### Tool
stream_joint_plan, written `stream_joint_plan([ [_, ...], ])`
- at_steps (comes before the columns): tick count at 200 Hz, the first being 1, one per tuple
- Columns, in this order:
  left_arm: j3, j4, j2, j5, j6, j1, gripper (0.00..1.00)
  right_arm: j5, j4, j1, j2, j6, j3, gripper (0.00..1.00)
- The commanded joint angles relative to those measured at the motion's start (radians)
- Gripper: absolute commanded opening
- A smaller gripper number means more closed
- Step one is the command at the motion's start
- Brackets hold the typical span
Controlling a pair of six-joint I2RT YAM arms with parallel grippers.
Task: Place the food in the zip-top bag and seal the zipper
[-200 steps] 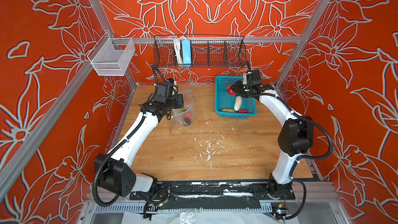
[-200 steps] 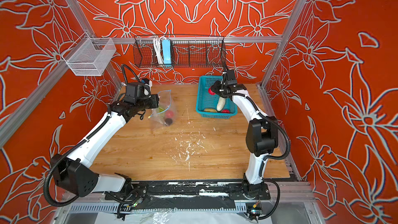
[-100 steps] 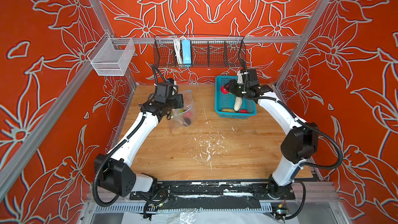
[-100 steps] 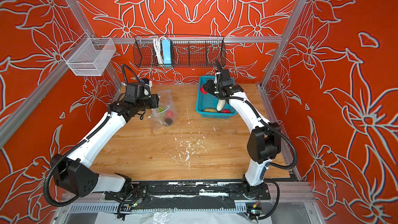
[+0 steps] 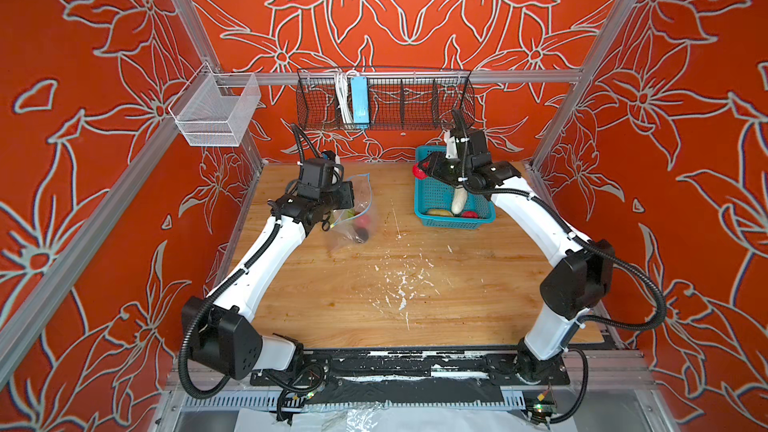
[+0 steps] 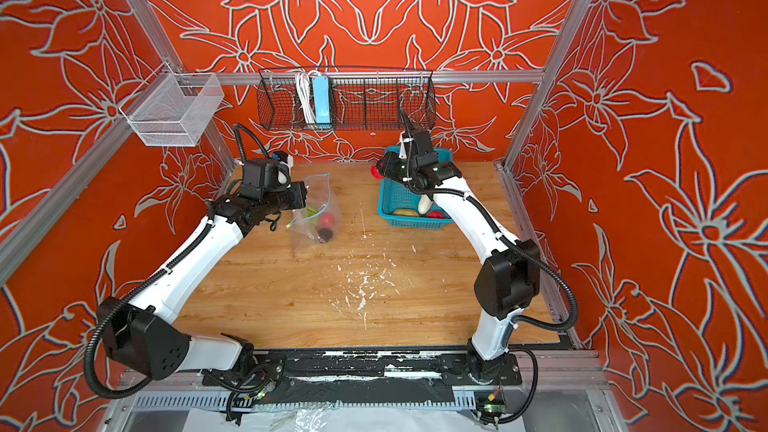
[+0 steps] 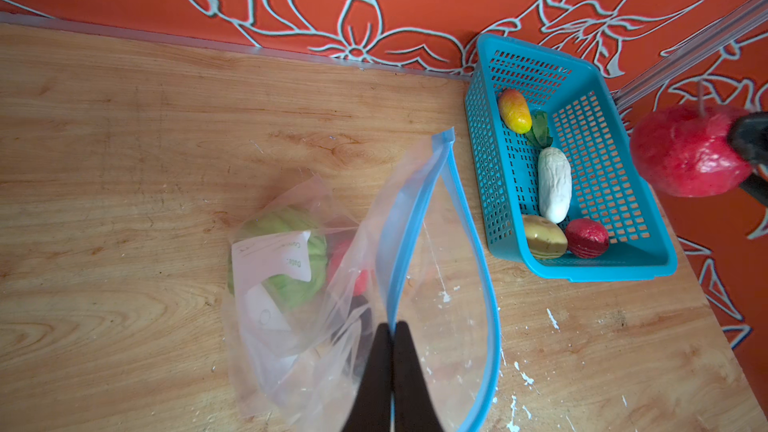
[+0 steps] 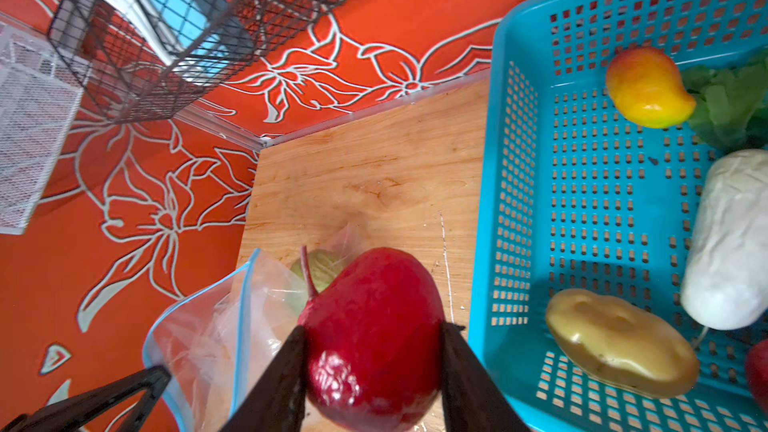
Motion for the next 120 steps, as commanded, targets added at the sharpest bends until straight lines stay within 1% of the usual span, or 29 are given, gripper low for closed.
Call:
stream_joint_plan([
  [1, -0.002, 0.0, -0.023, 0.004, -0.004, 0.002, 0.0, 0.008, -0.023, 0.024, -0.03, -0.01, 0.039, 0.32],
  [120, -0.003, 0.003, -0.035, 0.005, -0.006, 0.002, 0.0, -0.004, -0.016, 0.168, 0.0, -0.004, 0.11, 0.32],
])
